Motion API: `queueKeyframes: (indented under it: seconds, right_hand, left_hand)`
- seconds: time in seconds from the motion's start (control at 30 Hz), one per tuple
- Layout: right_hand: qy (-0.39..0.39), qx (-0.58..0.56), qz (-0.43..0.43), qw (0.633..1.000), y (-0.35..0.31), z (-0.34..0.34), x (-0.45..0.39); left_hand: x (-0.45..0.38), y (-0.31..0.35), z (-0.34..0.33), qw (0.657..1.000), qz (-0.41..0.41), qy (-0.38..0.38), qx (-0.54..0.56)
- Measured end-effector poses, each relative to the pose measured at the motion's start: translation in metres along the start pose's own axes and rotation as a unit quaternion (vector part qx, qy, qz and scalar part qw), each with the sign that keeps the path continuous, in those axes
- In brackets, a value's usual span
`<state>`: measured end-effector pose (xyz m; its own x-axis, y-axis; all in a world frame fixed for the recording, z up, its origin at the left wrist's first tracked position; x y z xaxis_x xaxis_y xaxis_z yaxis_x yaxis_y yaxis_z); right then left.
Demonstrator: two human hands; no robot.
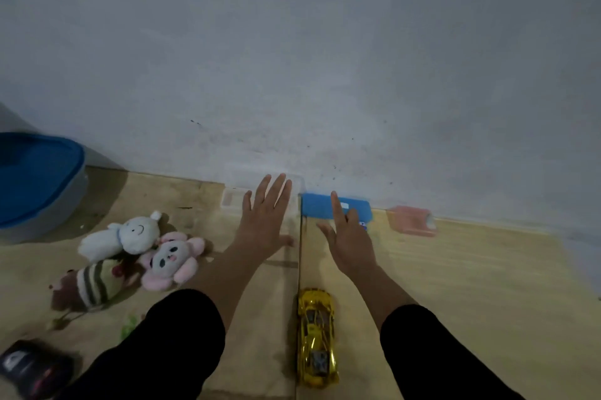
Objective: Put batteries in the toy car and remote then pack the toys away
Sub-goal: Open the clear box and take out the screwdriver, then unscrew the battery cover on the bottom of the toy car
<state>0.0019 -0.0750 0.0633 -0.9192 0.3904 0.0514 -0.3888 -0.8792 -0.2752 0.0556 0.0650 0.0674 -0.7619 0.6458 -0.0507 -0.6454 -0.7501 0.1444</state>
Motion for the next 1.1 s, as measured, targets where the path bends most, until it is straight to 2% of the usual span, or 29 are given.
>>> queueKeyframes:
  seconds: [0.2, 0.3, 0.4, 0.47, 0.63, 0.9, 1.1]
  right_hand:
    - [0.002, 0.009, -0.011, 1.0, 0.08, -0.013, 0.059]
    - [-0.037, 0.049, -0.031, 0.998, 0.114, -0.045, 0.09]
    - [-0.072, 0.091, -0.046, 0.992, 0.131, -0.071, 0.112]
    - [-0.068, 0.104, -0.057, 0.991, 0.136, -0.084, 0.119]
    - [-0.037, 0.103, -0.053, 0.993, 0.14, -0.1, 0.117]
    - [-0.018, 0.115, -0.029, 0.993, 0.144, -0.11, 0.111]
    - [0.007, 0.135, 0.008, 0.991, 0.134, -0.094, 0.108]
  left_hand:
    - [0.047, 0.074, -0.052, 0.992, 0.013, -0.083, 0.091]
    - [0.072, 0.107, -0.088, 0.981, -0.006, -0.15, 0.119]
    - [0.093, 0.122, -0.115, 0.973, -0.007, -0.197, 0.117]
    - [0.102, 0.125, -0.127, 0.971, -0.001, -0.216, 0.098]
    - [0.11, 0.122, -0.143, 0.967, 0.044, -0.222, 0.118]
    - [0.109, 0.122, -0.143, 0.967, 0.053, -0.216, 0.121]
    - [0.109, 0.124, -0.135, 0.972, 0.067, -0.198, 0.11]
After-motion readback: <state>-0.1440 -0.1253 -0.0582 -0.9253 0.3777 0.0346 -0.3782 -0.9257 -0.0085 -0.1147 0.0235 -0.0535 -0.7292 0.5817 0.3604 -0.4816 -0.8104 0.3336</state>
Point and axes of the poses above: each hand's wrist, its own x-axis away from the middle knuckle, its own z-axis out of the back of the hand, y = z × x, the point moved 10 cm from there along -x, towards the middle knuckle, and after that the axes turned 11 degrees about -z, right-handed, at the moved point
